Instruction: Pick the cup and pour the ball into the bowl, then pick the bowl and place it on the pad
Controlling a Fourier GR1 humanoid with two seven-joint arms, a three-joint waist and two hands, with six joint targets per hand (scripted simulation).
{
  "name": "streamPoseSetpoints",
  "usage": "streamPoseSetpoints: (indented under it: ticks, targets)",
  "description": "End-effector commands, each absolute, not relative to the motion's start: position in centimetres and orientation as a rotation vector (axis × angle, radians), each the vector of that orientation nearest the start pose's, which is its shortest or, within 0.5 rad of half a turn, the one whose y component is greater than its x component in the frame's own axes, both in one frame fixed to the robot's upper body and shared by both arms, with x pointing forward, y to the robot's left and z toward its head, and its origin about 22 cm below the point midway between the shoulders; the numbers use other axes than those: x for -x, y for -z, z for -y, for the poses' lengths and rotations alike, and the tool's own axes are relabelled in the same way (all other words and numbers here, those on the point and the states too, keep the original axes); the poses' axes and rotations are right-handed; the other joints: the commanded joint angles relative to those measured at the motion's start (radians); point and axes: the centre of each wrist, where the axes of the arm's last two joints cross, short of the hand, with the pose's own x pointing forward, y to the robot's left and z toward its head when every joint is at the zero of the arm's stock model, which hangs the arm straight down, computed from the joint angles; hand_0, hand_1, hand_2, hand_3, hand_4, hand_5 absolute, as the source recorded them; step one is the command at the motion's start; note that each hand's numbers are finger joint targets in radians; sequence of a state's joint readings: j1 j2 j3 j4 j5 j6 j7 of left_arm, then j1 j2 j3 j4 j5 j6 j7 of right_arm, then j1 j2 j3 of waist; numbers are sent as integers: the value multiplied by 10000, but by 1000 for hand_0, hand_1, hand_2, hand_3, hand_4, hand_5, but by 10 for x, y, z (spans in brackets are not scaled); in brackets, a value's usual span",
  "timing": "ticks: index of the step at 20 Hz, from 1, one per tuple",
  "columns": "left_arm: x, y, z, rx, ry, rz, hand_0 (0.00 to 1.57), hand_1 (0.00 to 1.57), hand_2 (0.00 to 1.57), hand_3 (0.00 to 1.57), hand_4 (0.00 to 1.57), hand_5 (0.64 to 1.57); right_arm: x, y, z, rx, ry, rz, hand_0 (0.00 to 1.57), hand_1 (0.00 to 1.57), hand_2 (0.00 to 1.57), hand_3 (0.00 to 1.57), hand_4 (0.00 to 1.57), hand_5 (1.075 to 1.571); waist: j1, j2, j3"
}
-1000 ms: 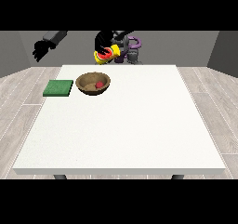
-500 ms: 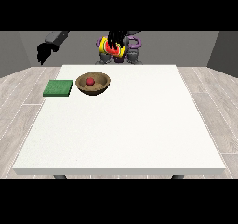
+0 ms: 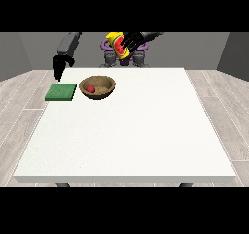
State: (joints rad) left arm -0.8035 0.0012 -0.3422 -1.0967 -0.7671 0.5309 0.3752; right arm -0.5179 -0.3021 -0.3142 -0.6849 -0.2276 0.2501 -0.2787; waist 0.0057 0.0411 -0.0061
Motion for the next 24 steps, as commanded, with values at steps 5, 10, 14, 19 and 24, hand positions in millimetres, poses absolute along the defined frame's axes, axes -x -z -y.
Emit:
streamPoseSetpoints:
  ticks: [5,10,14,19,24]
  targets:
    - [-337,-63,-99,-3564,2164,17541,0,0,0,0,0,1327,-377,-1,291,-1367,1650,15238,0,0,0,0,481,1571,-258,805,-1]
    - [-326,-14,-145,-2505,2082,17009,0,0,0,0,0,733,-363,20,262,-1186,1400,14658,0,0,0,0,0,1570,-238,422,46]
    - [-331,-2,-155,-2463,2067,17211,0,0,0,0,0,724,-364,18,232,-1141,1431,14347,0,0,0,0,0,1571,-284,473,56]
    - [-329,-9,-166,-2002,2137,17423,0,0,0,0,0,741,-333,54,283,-558,1923,14298,0,0,0,0,0,1571,54,538,61]
    - [-337,-44,-155,-1433,3012,18433,0,0,0,0,0,749,-334,63,297,-253,2687,14943,0,0,0,0,0,1570,994,1439,69]
